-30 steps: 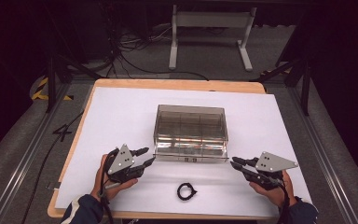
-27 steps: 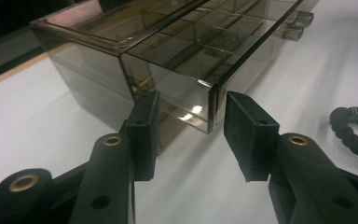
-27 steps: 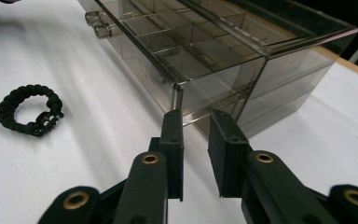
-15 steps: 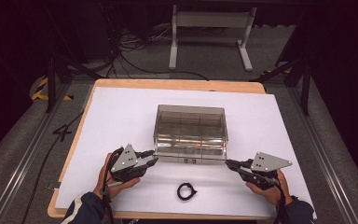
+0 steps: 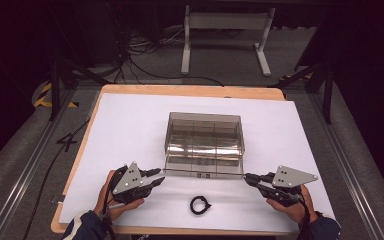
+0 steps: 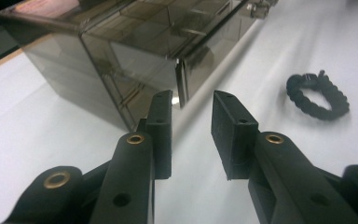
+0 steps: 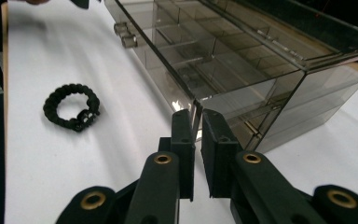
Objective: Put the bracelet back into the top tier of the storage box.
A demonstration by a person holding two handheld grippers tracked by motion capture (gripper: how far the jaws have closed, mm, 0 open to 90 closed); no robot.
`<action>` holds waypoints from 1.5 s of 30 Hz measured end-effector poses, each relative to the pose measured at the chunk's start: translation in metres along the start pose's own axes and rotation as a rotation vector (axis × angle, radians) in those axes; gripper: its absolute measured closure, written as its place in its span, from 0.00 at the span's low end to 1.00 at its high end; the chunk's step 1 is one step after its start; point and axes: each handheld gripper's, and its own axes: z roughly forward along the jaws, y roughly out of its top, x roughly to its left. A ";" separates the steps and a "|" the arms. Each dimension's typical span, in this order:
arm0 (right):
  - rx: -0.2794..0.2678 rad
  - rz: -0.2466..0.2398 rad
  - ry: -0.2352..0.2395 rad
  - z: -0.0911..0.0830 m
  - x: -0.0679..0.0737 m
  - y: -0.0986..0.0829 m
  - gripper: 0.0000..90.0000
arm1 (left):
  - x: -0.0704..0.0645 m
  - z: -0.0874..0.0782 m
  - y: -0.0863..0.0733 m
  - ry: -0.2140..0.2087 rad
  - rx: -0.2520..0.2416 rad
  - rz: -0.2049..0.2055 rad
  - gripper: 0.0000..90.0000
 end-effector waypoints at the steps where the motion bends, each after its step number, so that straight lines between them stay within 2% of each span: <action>1: -0.005 0.001 -0.010 -0.002 0.000 0.002 0.92 | 0.000 -0.002 -0.002 0.004 0.008 0.004 0.75; 6: -0.041 0.005 -0.013 -0.011 0.004 0.005 0.92 | -0.001 -0.014 -0.014 0.017 0.021 -0.021 0.72; 7: -0.059 -0.001 0.000 -0.013 0.009 0.008 0.92 | -0.001 -0.020 -0.022 0.030 0.033 -0.041 0.70; 9: -0.061 -0.004 0.009 -0.012 0.012 0.009 0.91 | -0.001 -0.022 -0.025 0.034 0.038 -0.050 0.69; 11: -0.061 -0.015 0.027 -0.008 0.017 0.012 0.90 | -0.001 -0.025 -0.030 0.049 0.052 -0.055 0.65; 13: -0.057 -0.028 0.066 0.002 0.026 0.015 0.88 | -0.001 -0.028 -0.037 0.058 0.063 -0.074 0.60; 14: -0.057 -0.028 0.066 0.002 0.026 0.015 0.88 | -0.001 -0.028 -0.037 0.058 0.063 -0.074 0.56; 15: -0.053 -0.034 0.085 0.006 0.029 0.016 0.87 | -0.001 -0.029 -0.039 0.061 0.070 -0.087 0.56; 17: -0.041 -0.048 0.114 0.015 0.037 0.017 0.86 | -0.003 -0.028 -0.043 0.071 0.086 -0.100 0.52; 19: -0.031 -0.056 0.153 0.025 0.045 0.018 0.85 | -0.004 -0.028 -0.045 0.071 0.098 -0.107 0.43; 25: 0.023 -0.098 0.241 0.054 0.065 0.018 0.81 | -0.003 -0.022 -0.048 0.051 0.117 -0.107 0.33; 27: 0.041 -0.103 0.266 0.063 0.071 0.016 0.79 | -0.005 -0.019 -0.049 0.053 0.135 -0.117 0.28; 29: 0.063 -0.132 0.278 0.069 0.076 0.015 0.77 | -0.005 -0.019 -0.049 0.062 0.134 -0.111 0.25; 31: 0.060 -0.135 0.311 0.075 0.080 0.014 0.76 | -0.004 -0.020 -0.049 0.068 0.126 -0.108 0.21; 33: 0.074 -0.149 0.319 0.080 0.083 0.014 0.76 | -0.004 -0.020 -0.049 0.061 0.122 -0.132 0.18; 36: 0.096 -0.173 0.341 0.089 0.089 0.014 0.76 | -0.004 -0.020 -0.049 0.083 0.130 -0.118 0.16; 40: 0.130 -0.190 0.353 0.100 0.092 0.014 0.76 | -0.006 -0.019 -0.049 0.085 0.133 -0.098 0.15; 45: 0.176 -0.186 0.362 0.109 0.089 0.011 0.76 | -0.005 -0.019 -0.049 0.083 0.132 -0.109 0.15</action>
